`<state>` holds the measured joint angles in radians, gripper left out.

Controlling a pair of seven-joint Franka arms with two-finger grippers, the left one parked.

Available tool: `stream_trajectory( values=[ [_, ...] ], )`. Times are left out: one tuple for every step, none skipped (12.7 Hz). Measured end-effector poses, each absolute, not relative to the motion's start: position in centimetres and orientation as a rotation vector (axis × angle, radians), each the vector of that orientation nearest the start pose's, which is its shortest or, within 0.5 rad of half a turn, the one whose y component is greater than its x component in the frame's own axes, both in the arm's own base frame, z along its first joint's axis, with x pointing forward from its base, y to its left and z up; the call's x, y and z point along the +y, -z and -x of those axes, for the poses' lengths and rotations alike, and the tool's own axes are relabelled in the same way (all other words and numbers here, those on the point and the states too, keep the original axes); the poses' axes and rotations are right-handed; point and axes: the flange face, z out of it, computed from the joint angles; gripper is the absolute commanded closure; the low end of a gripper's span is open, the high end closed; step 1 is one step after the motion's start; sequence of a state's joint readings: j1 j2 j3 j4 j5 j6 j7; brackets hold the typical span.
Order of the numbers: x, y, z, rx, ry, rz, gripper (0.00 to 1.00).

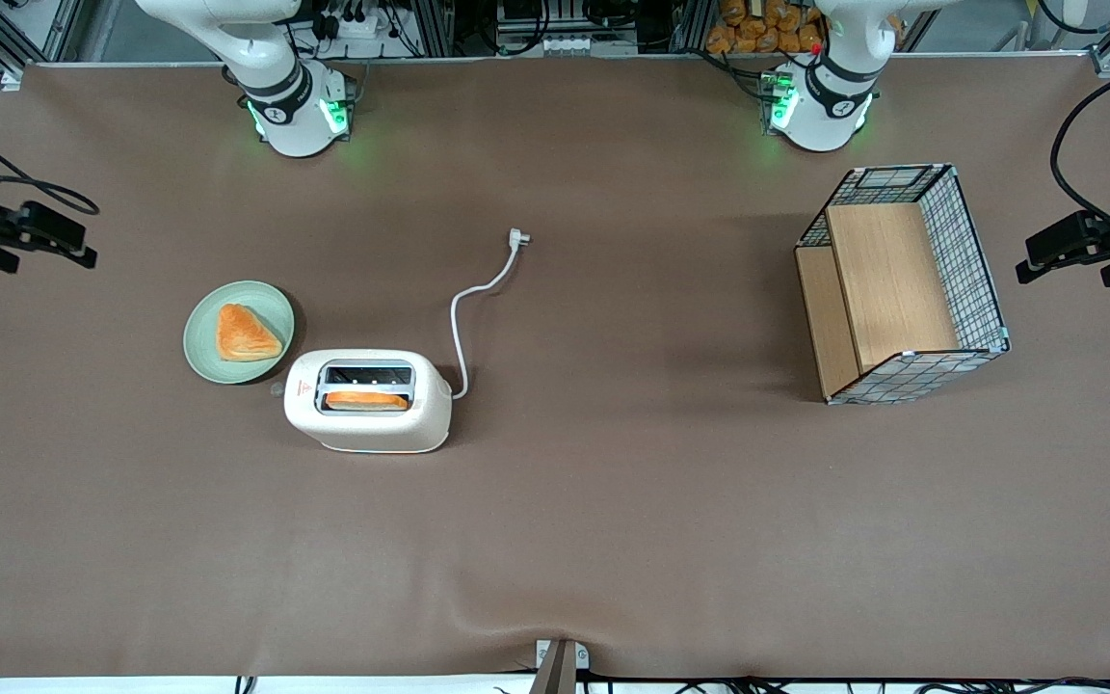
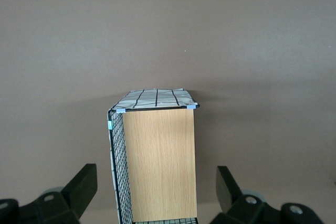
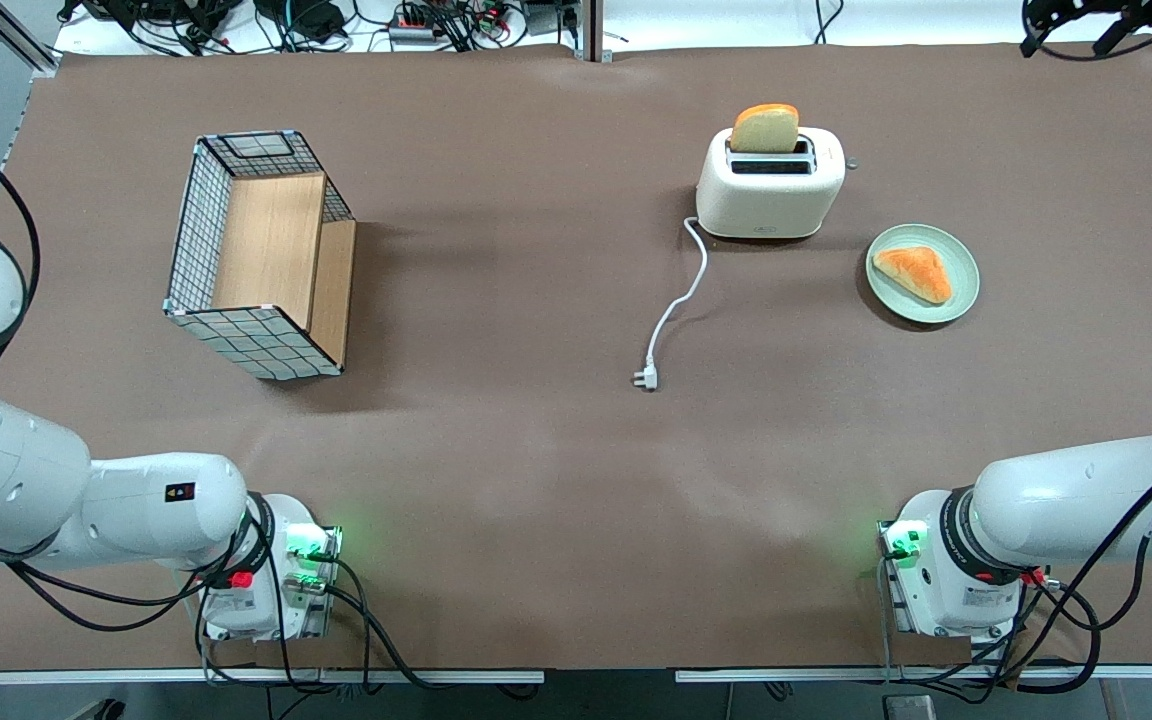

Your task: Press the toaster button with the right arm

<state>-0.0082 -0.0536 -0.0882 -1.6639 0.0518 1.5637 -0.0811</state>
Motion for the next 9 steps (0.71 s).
stream_trajectory(
  values=[
    [-4.6,-62.0,-53.2,0.052,-0.055,3.081,0.0],
    [-4.5,-63.0,-53.2,0.075,-0.035,3.083,0.0],
    [-4.4,-63.6,-53.2,0.099,-0.017,3.083,0.0],
    [-4.4,-64.2,-53.1,0.123,-0.011,3.083,0.0],
    [-4.4,-64.6,-52.9,0.131,-0.032,3.082,0.0],
    [-4.4,-64.8,-52.6,0.133,-0.052,3.085,0.0],
    [-4.4,-64.9,-52.5,0.133,-0.059,3.095,0.0],
    [-4.4,-64.9,-52.5,0.134,-0.064,3.101,0.0],
    [-4.4,-64.8,-52.5,0.134,-0.072,3.104,0.0]
  ],
)
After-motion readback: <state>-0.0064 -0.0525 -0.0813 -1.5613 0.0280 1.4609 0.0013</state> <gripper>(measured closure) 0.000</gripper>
